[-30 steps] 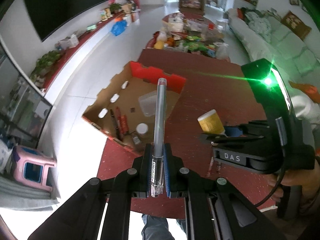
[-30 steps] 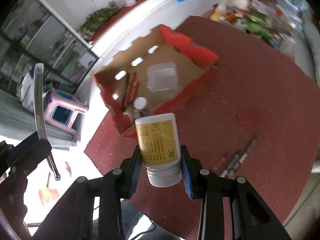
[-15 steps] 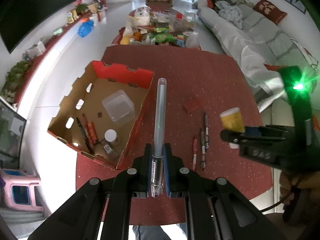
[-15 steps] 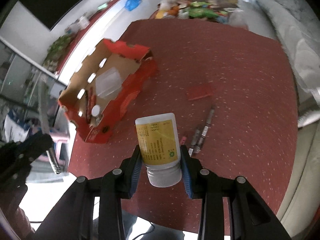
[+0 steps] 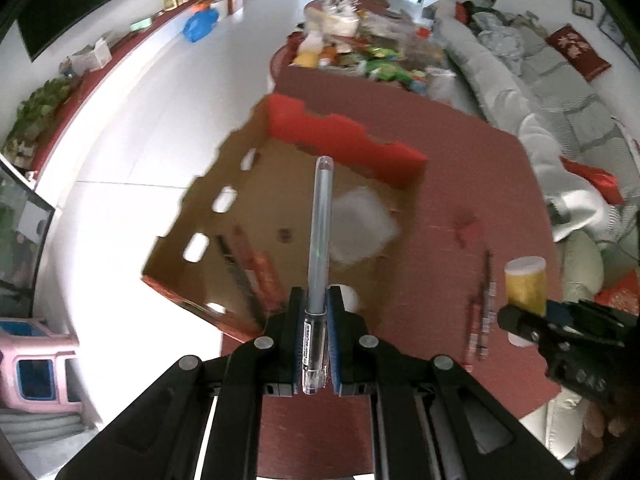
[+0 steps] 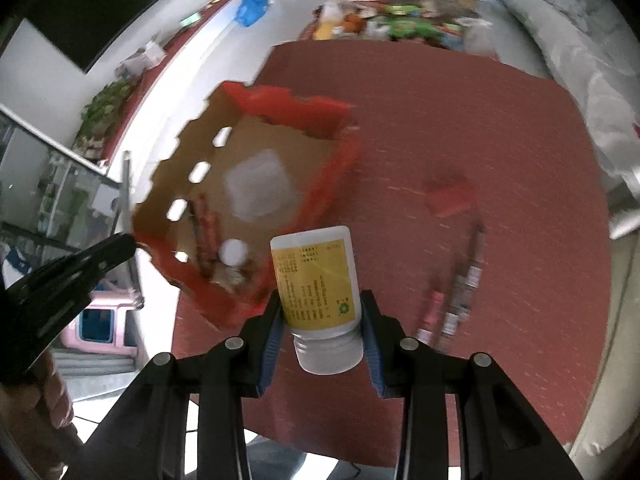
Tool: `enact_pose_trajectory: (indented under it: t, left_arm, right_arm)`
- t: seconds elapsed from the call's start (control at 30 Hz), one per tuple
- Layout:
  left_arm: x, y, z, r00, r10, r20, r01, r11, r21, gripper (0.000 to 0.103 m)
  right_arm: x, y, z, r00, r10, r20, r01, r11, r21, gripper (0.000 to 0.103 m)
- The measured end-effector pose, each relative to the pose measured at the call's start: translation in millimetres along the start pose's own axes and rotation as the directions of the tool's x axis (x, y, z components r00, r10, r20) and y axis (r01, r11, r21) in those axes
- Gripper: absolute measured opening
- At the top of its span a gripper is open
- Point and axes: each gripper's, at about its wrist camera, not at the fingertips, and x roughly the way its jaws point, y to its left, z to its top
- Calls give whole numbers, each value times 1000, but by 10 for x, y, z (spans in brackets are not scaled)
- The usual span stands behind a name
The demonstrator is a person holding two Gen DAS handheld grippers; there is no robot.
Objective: Organize rigid objects
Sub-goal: 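Lift the silver pen and yellow-labelled bottle and carry them over the cardboard box, then open both tools to drop the pen and bottle into the box, then move both tools back over the table toward the remaining pens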
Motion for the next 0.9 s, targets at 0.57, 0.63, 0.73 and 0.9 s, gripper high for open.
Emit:
enact_pose_trajectory:
  t: [0.57,0.63,0.73,0.9]
  left_arm:
    - [1038,390,357,982,98,-163,-83,992,98,12]
    - [1153,404,368,976,109,-189,-89,990,110,28]
    - [1219,412,377,974,118,-196,-94,988,124,86]
    - [1156,425,406,979,111,-172,-93,990,107,103]
  right_arm:
    - [969,1021,409,993,-13,-115,8,999,-47,38]
    - [1038,999,405,991,-24,-132,19,999,-42,38]
    - [1112,976,401,988,-40,-148,35,999,-41,44]
    - [968,1015,425,992,-95,-88,88,992,-86,87]
